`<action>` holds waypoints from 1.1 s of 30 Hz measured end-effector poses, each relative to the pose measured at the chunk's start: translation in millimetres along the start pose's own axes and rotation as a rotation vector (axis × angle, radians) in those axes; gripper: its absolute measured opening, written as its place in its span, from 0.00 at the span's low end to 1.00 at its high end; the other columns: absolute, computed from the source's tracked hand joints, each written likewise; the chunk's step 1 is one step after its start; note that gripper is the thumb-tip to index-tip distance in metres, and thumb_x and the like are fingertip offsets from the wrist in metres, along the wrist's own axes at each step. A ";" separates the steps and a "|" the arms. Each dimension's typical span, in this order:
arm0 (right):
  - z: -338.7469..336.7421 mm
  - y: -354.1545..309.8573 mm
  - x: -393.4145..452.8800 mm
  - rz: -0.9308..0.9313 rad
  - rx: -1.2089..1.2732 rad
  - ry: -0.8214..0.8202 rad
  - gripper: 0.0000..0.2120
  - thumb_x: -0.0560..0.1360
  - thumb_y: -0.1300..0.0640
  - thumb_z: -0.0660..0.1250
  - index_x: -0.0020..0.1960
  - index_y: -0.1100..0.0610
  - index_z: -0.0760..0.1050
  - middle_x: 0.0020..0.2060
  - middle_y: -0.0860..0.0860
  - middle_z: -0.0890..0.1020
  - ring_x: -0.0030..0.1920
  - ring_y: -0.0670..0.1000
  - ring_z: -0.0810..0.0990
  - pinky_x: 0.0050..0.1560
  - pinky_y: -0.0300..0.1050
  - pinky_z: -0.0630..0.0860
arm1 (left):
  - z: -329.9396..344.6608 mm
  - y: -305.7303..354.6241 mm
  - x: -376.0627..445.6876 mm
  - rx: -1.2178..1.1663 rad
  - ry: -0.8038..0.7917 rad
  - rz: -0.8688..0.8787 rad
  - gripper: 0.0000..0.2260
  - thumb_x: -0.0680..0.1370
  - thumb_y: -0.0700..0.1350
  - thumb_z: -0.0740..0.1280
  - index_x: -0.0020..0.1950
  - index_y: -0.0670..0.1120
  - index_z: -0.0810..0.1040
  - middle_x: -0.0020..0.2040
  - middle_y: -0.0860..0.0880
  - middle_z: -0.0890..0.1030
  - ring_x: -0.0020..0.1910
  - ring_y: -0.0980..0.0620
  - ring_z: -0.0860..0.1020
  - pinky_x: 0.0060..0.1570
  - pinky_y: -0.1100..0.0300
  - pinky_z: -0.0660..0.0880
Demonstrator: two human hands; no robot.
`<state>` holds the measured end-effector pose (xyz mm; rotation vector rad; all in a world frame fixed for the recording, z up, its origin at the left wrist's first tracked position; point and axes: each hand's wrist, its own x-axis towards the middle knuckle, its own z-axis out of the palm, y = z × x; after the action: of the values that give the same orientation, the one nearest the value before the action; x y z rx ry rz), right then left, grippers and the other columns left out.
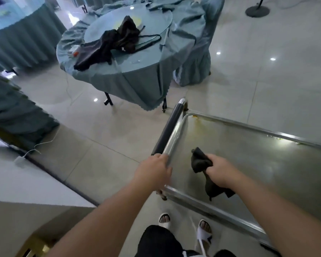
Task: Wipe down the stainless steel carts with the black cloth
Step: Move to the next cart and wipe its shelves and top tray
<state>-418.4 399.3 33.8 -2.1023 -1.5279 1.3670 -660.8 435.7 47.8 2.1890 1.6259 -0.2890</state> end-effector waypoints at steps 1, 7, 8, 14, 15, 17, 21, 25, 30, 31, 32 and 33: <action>0.3 -0.9 6.2 0.021 0.013 0.010 0.26 0.78 0.64 0.60 0.72 0.45 0.74 0.55 0.52 0.80 0.52 0.55 0.77 0.49 0.43 0.69 | -4.8 -2.3 15.2 -0.017 0.008 0.023 0.21 0.86 0.58 0.58 0.77 0.53 0.70 0.71 0.50 0.77 0.68 0.44 0.77 0.65 0.46 0.77; 0.0 -15.2 48.0 0.146 0.022 0.136 0.26 0.77 0.60 0.60 0.72 0.43 0.73 0.60 0.56 0.81 0.57 0.61 0.79 0.59 0.55 0.78 | -24.4 -19.2 114.8 -0.265 0.085 0.091 0.17 0.85 0.59 0.56 0.69 0.54 0.75 0.63 0.51 0.78 0.56 0.47 0.79 0.57 0.46 0.79; 1.5 -19.0 59.3 0.171 0.028 0.181 0.27 0.76 0.60 0.60 0.72 0.42 0.72 0.61 0.56 0.81 0.58 0.61 0.79 0.60 0.56 0.78 | -25.4 -21.4 130.1 -0.309 0.100 0.123 0.17 0.85 0.59 0.56 0.69 0.55 0.74 0.62 0.52 0.77 0.54 0.50 0.78 0.54 0.48 0.78; 50.6 -35.7 135.1 0.075 -0.047 0.384 0.28 0.75 0.64 0.61 0.74 0.52 0.71 0.71 0.55 0.75 0.70 0.62 0.73 0.69 0.53 0.71 | -19.8 -17.6 204.6 -0.353 0.217 0.344 0.21 0.85 0.58 0.55 0.74 0.53 0.73 0.72 0.52 0.74 0.68 0.50 0.73 0.70 0.46 0.72; 65.7 -34.3 147.5 0.045 -0.085 0.382 0.29 0.75 0.65 0.62 0.76 0.54 0.70 0.74 0.54 0.73 0.73 0.61 0.70 0.73 0.55 0.69 | -15.2 -15.7 213.3 -0.318 0.225 0.371 0.22 0.85 0.58 0.54 0.76 0.52 0.72 0.76 0.51 0.71 0.75 0.49 0.69 0.76 0.45 0.67; 99.5 -30.9 169.8 -0.008 -0.205 0.304 0.35 0.75 0.63 0.63 0.82 0.55 0.61 0.79 0.53 0.67 0.79 0.57 0.63 0.79 0.54 0.59 | -3.3 -12.8 228.1 -0.235 0.205 0.401 0.25 0.85 0.58 0.54 0.81 0.53 0.67 0.84 0.51 0.62 0.84 0.49 0.56 0.81 0.50 0.51; 167.6 -23.6 174.9 -0.037 -0.148 0.082 0.38 0.78 0.45 0.59 0.84 0.47 0.48 0.84 0.45 0.52 0.84 0.53 0.44 0.83 0.53 0.45 | 23.9 -13.8 238.1 -0.046 0.196 0.421 0.31 0.86 0.62 0.49 0.87 0.51 0.56 0.88 0.52 0.51 0.86 0.53 0.40 0.80 0.56 0.35; 219.8 -9.4 134.3 -0.114 -0.241 0.086 0.35 0.82 0.32 0.37 0.84 0.47 0.40 0.83 0.42 0.42 0.82 0.47 0.32 0.82 0.54 0.37 | 26.2 -14.4 238.6 -0.058 0.253 0.409 0.33 0.85 0.64 0.48 0.87 0.49 0.57 0.87 0.52 0.55 0.86 0.55 0.42 0.79 0.61 0.33; 259.0 14.8 93.1 -0.148 -0.437 0.152 0.29 0.86 0.38 0.48 0.84 0.47 0.54 0.83 0.43 0.55 0.84 0.51 0.46 0.79 0.59 0.51 | 25.5 -10.3 238.2 -0.083 0.198 0.397 0.32 0.86 0.62 0.44 0.88 0.49 0.48 0.88 0.52 0.45 0.84 0.58 0.37 0.80 0.59 0.34; 258.7 18.2 96.2 -0.154 -0.447 0.162 0.29 0.86 0.39 0.50 0.84 0.47 0.54 0.83 0.43 0.55 0.84 0.51 0.47 0.79 0.59 0.51 | 25.6 -9.5 237.6 -0.084 0.194 0.397 0.32 0.86 0.61 0.43 0.88 0.49 0.47 0.88 0.51 0.43 0.84 0.58 0.36 0.81 0.58 0.34; 254.4 20.2 104.0 -0.158 -0.443 0.177 0.30 0.85 0.39 0.52 0.84 0.46 0.53 0.83 0.43 0.54 0.84 0.51 0.47 0.79 0.58 0.51 | 25.4 -9.2 236.6 -0.085 0.191 0.396 0.32 0.86 0.61 0.43 0.88 0.48 0.45 0.88 0.51 0.42 0.84 0.58 0.35 0.81 0.58 0.35; 246.4 20.7 116.2 -0.157 -0.444 0.202 0.31 0.84 0.40 0.54 0.85 0.46 0.51 0.84 0.43 0.53 0.84 0.51 0.47 0.80 0.57 0.51 | 25.0 -8.8 236.0 -0.090 0.191 0.397 0.32 0.86 0.61 0.42 0.88 0.48 0.44 0.88 0.51 0.41 0.84 0.58 0.35 0.82 0.57 0.35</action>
<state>-589.7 404.6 -179.0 -2.2112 -1.9956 0.7864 -595.9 632.1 -68.9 2.4623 1.2233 0.1077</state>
